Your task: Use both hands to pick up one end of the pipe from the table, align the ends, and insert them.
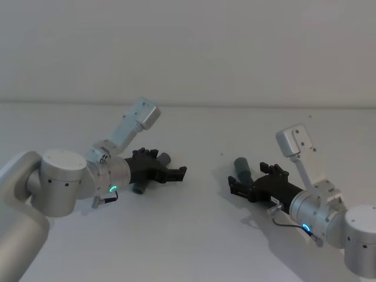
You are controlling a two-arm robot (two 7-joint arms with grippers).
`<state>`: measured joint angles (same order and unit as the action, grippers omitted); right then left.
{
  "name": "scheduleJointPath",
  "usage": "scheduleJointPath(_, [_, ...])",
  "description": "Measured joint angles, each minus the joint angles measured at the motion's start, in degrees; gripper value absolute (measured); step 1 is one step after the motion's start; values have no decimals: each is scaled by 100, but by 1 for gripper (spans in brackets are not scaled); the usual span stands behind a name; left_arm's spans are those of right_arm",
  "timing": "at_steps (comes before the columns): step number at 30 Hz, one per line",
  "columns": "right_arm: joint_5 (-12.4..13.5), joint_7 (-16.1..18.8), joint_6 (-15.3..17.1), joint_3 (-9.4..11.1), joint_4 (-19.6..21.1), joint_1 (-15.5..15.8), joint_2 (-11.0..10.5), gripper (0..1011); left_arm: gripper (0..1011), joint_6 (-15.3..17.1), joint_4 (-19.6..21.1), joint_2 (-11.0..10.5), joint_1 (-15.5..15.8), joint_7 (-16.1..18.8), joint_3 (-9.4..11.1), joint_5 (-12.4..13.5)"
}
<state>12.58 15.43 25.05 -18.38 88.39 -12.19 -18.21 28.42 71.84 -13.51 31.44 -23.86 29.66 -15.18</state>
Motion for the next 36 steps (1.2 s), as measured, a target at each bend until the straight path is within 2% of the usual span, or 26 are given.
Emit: scheduleJointPath(36, [1, 5, -1, 0, 3, 2, 1, 1001, 1001, -1, -1, 0, 0, -5, 0, 0])
